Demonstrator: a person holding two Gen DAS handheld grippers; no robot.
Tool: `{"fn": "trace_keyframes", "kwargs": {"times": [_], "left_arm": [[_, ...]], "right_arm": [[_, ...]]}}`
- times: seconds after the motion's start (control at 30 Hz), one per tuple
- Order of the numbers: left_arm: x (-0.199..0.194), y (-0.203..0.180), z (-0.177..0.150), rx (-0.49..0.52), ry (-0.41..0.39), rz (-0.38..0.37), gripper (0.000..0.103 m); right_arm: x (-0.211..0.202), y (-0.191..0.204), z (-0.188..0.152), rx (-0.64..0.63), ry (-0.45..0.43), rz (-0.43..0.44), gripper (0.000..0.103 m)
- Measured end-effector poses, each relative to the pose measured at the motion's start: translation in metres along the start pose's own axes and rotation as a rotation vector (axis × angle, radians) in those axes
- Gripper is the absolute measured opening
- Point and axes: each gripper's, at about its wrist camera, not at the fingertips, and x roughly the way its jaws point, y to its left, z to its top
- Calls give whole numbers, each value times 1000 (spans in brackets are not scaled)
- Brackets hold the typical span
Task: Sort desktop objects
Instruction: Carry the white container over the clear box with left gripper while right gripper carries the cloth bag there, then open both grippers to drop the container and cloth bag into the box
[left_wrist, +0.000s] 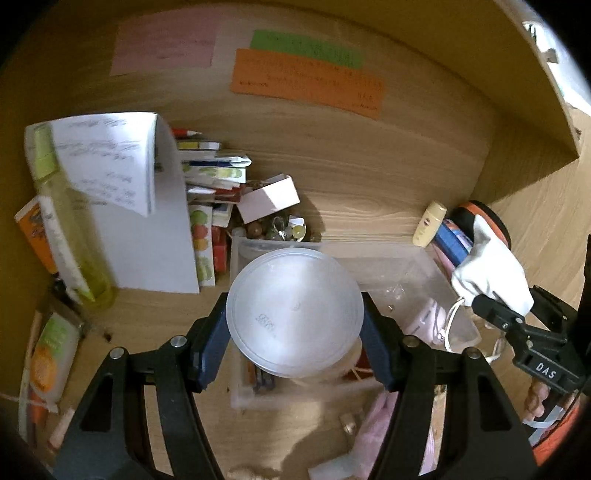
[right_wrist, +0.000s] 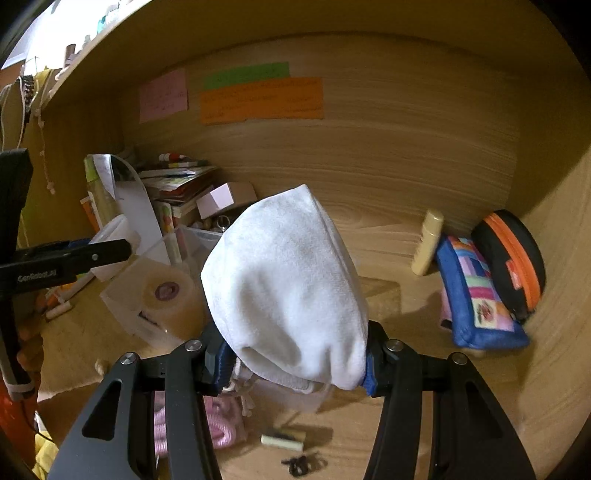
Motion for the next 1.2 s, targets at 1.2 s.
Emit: {"fn": "trace_keyframes", "kwargs": {"times": [1.2], "left_arm": [[101, -20, 15, 55, 198, 29, 65]], "right_arm": [[86, 34, -4, -135, 146, 37, 54]]}}
